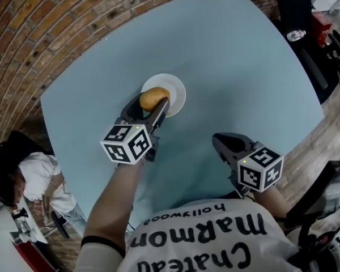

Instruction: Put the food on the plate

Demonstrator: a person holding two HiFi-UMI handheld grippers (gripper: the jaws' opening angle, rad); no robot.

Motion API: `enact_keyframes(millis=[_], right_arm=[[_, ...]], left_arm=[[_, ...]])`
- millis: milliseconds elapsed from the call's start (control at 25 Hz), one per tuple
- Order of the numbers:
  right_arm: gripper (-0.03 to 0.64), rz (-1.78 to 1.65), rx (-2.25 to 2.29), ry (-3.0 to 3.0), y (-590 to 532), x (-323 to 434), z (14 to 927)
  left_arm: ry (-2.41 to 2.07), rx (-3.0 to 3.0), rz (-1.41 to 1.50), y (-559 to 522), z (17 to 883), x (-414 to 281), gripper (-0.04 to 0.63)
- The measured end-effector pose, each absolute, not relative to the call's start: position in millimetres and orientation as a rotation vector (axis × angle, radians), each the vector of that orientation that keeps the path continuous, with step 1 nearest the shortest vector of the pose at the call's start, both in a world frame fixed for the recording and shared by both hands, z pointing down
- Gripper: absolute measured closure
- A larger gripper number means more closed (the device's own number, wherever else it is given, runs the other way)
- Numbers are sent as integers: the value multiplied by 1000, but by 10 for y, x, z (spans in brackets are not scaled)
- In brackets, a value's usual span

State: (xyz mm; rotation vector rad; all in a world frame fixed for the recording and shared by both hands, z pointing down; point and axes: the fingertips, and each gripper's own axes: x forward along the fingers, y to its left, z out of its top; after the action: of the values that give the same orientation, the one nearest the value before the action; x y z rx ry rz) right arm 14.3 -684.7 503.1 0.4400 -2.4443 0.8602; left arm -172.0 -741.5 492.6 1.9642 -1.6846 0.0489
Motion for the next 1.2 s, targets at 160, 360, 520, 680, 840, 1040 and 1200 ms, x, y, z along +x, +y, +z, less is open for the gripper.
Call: enact_keyframes(millis=[160, 360, 520, 680, 840, 1040, 1200], right_arm=[[604, 880, 444, -2433, -6866, 143, 5088], [604, 905, 458, -2424, -6854, 177, 5170], [604, 916, 466, -2422, -6826, 204, 5204], [604, 923, 474, -2421, -6817, 210, 5206], [604, 927, 481, -2419, -6792, 228, 5208], [604, 925, 461, -2422, -6742, 234, 5214], [604, 913, 439, -2429, -6710, 221, 5169]], left_arm=[[-1763, 2002, 297, -7562, 5117, -1785, 276], [-1802, 2056, 474, -7632, 5319, -1807, 276], [-1827, 2034, 490, -7637, 5405, -1829, 276], [-1834, 1976, 578, -7610, 5531, -1880, 275], [-1826, 1963, 595, -7547, 5585, -1886, 273], [-1796, 1971, 594, -7470, 5598, -1827, 249], [-1805, 1955, 587, -7408, 5538, -1840, 247]])
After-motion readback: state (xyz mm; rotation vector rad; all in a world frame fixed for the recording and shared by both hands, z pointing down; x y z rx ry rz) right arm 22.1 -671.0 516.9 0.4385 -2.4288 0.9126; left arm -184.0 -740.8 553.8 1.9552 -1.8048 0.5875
